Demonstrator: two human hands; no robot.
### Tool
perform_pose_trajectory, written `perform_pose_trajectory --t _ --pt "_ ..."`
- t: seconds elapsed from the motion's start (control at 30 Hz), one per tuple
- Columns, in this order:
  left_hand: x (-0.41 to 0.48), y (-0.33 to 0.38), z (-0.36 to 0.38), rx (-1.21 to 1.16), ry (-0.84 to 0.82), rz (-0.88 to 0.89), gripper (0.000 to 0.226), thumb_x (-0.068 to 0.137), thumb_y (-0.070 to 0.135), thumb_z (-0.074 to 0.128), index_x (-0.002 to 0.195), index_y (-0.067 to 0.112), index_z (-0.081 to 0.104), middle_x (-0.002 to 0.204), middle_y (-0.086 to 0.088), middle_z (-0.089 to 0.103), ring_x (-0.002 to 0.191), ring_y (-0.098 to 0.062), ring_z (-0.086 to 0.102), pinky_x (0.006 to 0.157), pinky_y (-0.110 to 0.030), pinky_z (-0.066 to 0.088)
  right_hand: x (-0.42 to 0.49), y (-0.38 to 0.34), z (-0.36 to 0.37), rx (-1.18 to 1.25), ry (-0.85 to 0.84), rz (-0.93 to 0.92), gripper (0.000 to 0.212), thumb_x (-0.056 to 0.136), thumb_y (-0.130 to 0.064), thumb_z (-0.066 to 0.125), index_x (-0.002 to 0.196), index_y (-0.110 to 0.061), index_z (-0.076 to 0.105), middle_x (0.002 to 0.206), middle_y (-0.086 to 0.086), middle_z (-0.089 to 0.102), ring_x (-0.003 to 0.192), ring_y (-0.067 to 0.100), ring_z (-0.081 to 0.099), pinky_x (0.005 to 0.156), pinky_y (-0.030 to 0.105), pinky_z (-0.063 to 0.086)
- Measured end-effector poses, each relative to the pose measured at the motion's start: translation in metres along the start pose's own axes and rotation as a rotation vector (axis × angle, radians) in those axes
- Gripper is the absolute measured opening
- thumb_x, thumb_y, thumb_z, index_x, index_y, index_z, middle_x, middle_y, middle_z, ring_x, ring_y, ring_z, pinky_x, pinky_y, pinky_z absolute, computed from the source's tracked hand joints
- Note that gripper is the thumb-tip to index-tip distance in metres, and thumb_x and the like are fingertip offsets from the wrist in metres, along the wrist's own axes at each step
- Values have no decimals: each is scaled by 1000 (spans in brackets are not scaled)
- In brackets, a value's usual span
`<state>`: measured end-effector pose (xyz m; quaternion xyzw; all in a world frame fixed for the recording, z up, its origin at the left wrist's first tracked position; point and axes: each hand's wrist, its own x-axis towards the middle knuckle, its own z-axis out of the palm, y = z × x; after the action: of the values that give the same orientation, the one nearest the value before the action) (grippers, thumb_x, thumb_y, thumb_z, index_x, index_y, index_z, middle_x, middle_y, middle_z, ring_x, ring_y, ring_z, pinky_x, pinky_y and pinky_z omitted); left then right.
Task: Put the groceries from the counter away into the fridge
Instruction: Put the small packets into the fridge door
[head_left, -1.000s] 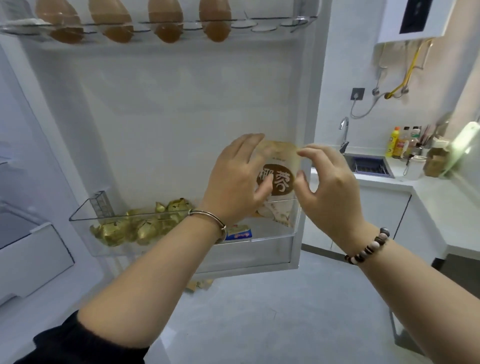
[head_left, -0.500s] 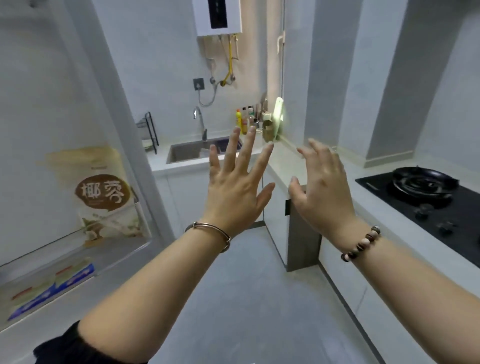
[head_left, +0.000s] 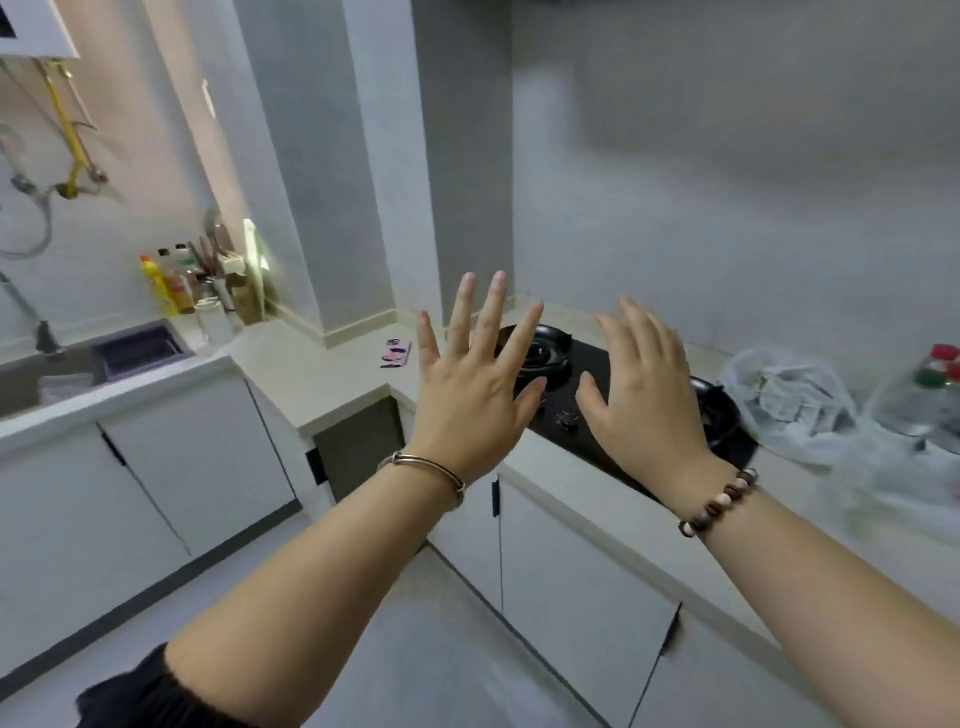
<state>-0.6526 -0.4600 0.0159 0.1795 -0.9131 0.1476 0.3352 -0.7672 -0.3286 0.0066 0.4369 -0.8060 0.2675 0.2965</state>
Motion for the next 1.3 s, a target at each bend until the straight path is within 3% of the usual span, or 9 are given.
perform_pose_trajectory --t 0.3,0.63,0.87,1.07,1.3 --pt "87 130 94 -188 -73 186 66 90 54 29 148 26 17 158 -9 11 145 -34 4 107 -65 11 -8 153 -4 -143 -3 238 50 84 -15 59 130 -2 46 143 19 39 136 34 31 112 49 26" --pt "161 203 206 -391 -141 356 66 88 51 30 148 24 21 157 -10 13 144 -35 9 106 -65 16 -12 274 36 -276 -82 477 56 78 -10 64 131 -2 47 142 19 41 132 35 33 111 45 25" --pt "220 251 290 -498 -247 511 66 88 49 30 146 20 27 154 -15 24 140 -38 25 104 -62 28 13 341 73 -336 -136 659 58 78 -9 63 133 -1 46 143 19 39 132 35 35 109 44 29" --pt "239 290 350 -570 -457 578 72 84 49 17 147 16 27 154 -15 23 141 -36 21 106 -58 25 4 385 98 -294 -224 778 59 82 -7 59 137 -3 40 146 14 36 135 28 32 110 34 26" --pt "238 318 421 -587 -664 579 63 90 34 46 146 14 25 153 -12 22 141 -32 17 112 -45 23 -4 438 127 -219 -404 918 57 87 -12 51 141 -6 32 149 8 29 138 22 27 108 30 29"
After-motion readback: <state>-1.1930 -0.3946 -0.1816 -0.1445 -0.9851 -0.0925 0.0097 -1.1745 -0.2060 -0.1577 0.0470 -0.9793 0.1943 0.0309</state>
